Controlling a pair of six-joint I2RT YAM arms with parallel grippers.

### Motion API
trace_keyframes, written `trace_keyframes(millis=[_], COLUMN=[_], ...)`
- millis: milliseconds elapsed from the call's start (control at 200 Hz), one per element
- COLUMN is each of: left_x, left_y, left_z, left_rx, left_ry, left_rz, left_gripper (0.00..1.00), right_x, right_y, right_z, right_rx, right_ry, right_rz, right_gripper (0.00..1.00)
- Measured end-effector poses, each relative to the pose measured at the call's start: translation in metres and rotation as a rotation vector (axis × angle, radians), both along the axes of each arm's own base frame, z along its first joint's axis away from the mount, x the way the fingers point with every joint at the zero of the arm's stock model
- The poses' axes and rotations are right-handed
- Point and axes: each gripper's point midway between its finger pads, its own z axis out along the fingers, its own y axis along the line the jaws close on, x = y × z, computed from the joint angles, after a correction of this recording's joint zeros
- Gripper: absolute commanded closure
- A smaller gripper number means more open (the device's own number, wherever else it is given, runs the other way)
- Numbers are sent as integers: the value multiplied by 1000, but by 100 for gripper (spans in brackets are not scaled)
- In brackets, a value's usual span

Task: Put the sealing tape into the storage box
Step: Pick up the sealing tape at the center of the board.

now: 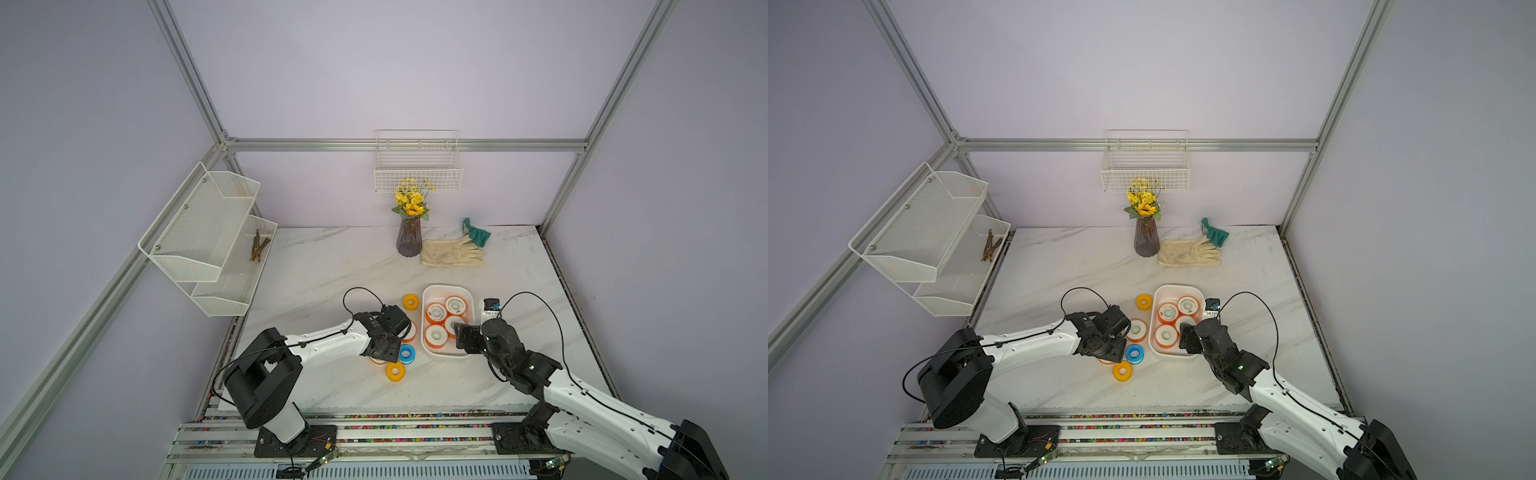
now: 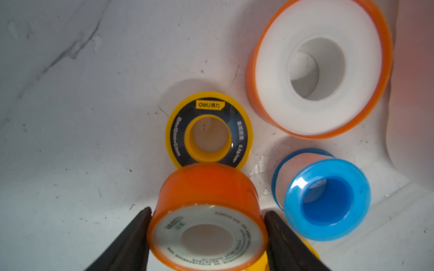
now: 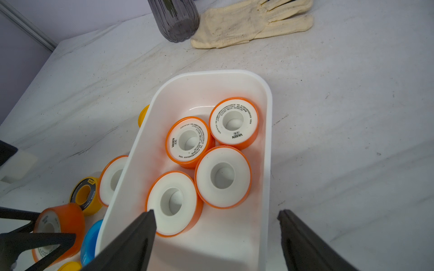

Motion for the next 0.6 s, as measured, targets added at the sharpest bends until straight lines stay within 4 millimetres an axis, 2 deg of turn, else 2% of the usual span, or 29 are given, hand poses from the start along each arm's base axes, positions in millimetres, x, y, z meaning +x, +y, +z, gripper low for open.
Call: trace_keyframes(millis=[325,505,600], left_x=[0,-1,3], left_y=[1,3,-1], left_z=[6,26,43], left_rx=[-9,-33,-52], left_ry=[-11,-35,-59], left_rz=[0,-2,-11], left_gripper=[35,35,35], right_x=[0,0,0], right_y=[0,-1,-3], right_z=[-1,-1,2], right_rx=[-2,1,7], right_ry=[3,2,-4], right_rz=[-1,-8,-17], right_gripper=[13,14,15])
